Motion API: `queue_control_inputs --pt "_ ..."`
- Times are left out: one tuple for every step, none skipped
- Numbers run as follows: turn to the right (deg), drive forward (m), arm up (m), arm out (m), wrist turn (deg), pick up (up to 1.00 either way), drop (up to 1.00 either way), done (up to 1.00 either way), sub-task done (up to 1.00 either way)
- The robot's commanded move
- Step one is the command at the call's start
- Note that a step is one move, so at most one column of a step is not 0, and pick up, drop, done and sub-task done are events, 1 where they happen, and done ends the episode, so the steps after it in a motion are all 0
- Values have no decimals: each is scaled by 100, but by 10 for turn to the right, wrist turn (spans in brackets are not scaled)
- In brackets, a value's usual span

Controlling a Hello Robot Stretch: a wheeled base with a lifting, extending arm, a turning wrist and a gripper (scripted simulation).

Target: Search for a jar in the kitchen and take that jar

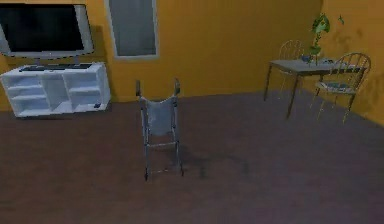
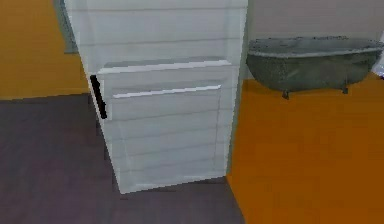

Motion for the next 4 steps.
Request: queue_control_inputs --pt "0 60 0 0 0 0 0 0 0" --pt "-450 0 0 0 0 0 0 0 0" --pt "-240 0 0 0 0 0 0 0 0" --pt "0 30 0 0 0 0 0 0 0"
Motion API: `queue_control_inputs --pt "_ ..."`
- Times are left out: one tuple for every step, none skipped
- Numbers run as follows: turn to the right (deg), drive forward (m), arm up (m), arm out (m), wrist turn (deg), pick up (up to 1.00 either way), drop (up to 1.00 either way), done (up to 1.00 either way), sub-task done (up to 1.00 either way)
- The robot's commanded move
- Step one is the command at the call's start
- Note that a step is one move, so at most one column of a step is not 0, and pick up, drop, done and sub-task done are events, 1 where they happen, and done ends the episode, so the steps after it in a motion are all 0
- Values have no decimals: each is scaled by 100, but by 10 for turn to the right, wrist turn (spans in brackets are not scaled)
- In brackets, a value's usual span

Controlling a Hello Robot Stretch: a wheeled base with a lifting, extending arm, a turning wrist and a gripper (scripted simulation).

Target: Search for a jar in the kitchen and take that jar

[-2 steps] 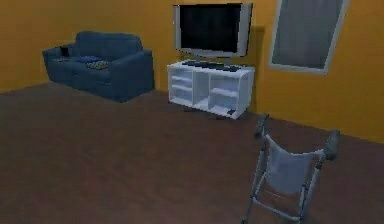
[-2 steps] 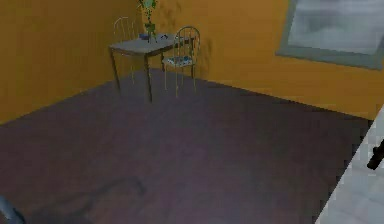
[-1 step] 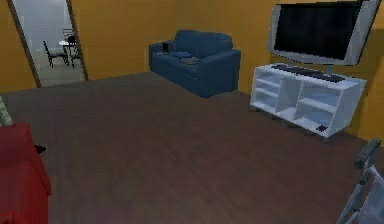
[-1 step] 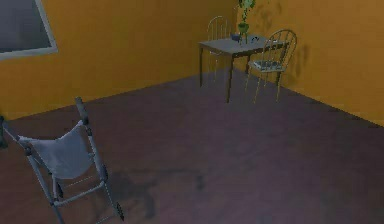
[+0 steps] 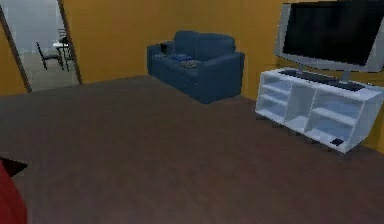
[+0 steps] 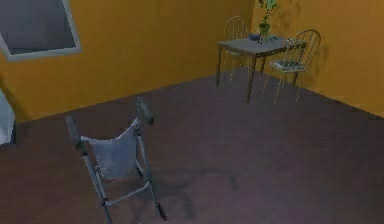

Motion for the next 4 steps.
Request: queue_control_inputs --pt "-330 0 0 0 0 0 0 0 0" --pt "0 100 0 0 0 0 0 0 0" --pt "0 100 0 0 0 0 0 0 0" --pt "0 60 0 0 0 0 0 0 0"
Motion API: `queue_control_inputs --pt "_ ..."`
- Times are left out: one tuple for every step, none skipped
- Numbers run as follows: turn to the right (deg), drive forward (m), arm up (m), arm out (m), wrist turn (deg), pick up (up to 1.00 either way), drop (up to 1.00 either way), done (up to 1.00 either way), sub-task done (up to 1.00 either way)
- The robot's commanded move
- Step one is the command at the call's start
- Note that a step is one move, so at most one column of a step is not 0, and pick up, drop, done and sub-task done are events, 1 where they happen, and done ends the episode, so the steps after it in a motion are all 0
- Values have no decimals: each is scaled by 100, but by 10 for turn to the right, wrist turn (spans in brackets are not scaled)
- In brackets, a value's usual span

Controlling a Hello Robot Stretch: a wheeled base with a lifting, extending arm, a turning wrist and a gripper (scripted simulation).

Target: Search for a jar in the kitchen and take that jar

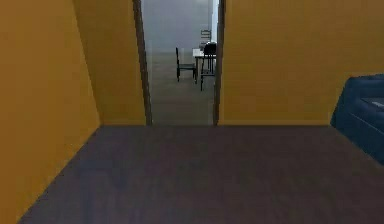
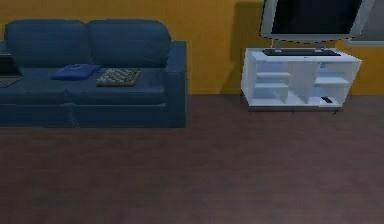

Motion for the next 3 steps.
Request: queue_control_inputs --pt "0 100 0 0 0 0 0 0 0" --pt "0 100 0 0 0 0 0 0 0" --pt "30 0 0 0 0 0 0 0 0"
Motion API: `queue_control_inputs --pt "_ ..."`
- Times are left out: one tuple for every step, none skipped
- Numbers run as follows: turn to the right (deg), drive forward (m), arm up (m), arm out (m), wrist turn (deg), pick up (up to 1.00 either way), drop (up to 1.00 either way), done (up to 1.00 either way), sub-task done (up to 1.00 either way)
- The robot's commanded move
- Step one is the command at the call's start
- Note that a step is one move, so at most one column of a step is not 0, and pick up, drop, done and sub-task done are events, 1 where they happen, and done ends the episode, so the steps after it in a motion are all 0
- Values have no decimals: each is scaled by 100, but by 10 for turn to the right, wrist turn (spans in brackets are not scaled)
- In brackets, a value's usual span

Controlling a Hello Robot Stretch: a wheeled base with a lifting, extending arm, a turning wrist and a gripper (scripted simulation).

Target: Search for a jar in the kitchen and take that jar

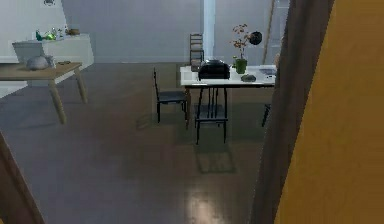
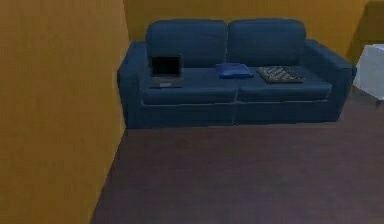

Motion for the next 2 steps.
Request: queue_control_inputs --pt "0 35 0 0 0 0 0 0 0" --pt "-30 0 0 0 0 0 0 0 0"
